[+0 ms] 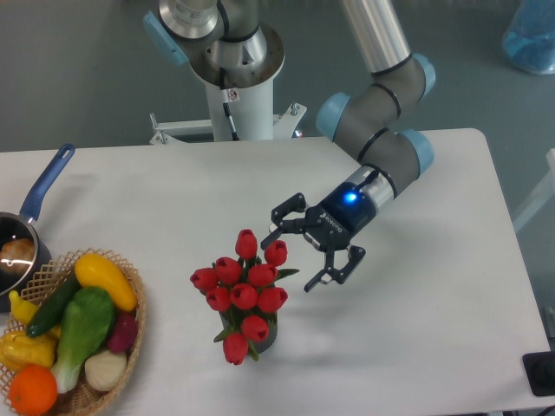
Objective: Insert the flowers into the vase
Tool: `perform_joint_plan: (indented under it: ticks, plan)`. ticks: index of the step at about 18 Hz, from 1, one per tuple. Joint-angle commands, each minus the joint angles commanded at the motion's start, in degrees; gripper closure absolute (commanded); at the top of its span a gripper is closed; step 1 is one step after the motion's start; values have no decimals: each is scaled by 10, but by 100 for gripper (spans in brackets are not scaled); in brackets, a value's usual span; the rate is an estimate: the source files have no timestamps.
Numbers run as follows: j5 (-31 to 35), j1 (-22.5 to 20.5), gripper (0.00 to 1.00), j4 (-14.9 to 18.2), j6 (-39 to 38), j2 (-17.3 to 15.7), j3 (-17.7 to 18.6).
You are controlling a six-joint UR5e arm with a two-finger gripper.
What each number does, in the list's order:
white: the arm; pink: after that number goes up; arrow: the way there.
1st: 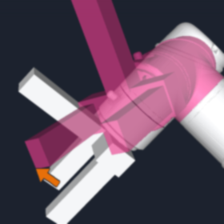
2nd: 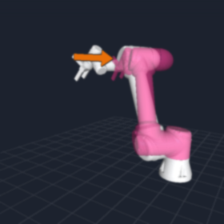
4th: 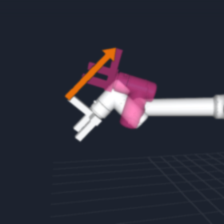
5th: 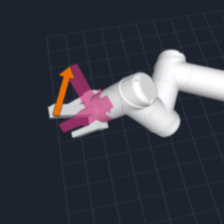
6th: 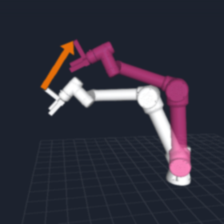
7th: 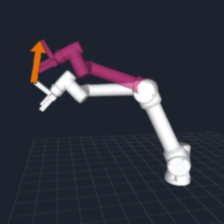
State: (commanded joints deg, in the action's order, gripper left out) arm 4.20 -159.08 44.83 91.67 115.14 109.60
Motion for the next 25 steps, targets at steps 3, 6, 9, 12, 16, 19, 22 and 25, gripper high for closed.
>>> perform_joint_plan:
  ticks: [3,6,9,12,16,19,22,25]
  plan:
    - [40,-22,0,3,-5,-18,-4]
    - [96,-60,0,3,-7,-67,0]
    - [207,-90,0,4,-11,-115,-12]
    - [335,-107,0,5,-57,-153,-39]
    - [430,-131,0,6,-112,-201,-64]
    - [506,-153,0,10,-130,-232,-66]
    - [579,-164,0,9,-124,-244,-69]
    - [641,-171,0,9,-99,-250,-79]
